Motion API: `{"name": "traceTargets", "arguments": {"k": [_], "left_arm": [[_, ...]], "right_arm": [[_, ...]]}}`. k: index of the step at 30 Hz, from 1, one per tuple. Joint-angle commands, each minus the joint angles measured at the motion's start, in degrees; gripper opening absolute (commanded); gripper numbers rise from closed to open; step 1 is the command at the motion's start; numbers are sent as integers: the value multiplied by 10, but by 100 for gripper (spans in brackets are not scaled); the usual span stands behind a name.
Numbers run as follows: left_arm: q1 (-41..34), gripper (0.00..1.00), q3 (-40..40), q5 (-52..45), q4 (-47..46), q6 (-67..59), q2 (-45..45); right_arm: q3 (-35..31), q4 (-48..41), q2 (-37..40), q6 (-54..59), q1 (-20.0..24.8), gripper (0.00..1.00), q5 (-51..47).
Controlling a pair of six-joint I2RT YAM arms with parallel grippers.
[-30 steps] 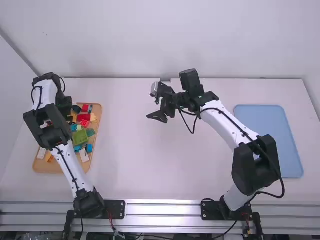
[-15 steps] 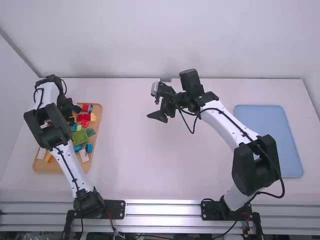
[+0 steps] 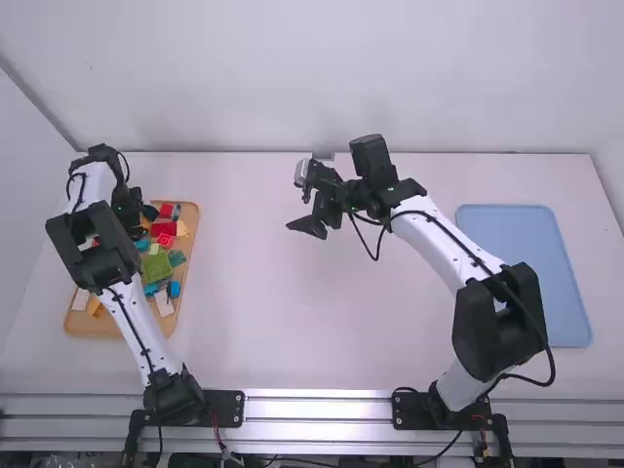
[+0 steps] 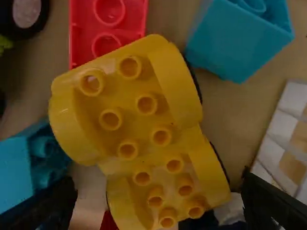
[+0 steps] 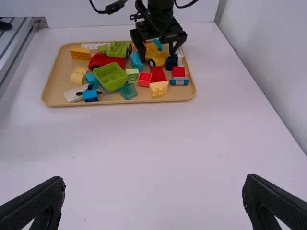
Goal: Assemble lego blocks to make yellow taxi
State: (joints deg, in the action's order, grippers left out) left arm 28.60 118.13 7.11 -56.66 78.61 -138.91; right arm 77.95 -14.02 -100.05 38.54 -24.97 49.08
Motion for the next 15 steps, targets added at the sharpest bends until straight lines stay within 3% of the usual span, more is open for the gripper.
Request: {"name": "traceTargets", "arguments": {"k": [1,15], "left_arm": [[0,92,-4,-2,-16,-3,-4],[0,92,-5,4,-63,94,-4]], "right_arm": [[19,-1,-4,-1,-1,98,4],[8,-1,-4,-2,-2,99,3]]}}
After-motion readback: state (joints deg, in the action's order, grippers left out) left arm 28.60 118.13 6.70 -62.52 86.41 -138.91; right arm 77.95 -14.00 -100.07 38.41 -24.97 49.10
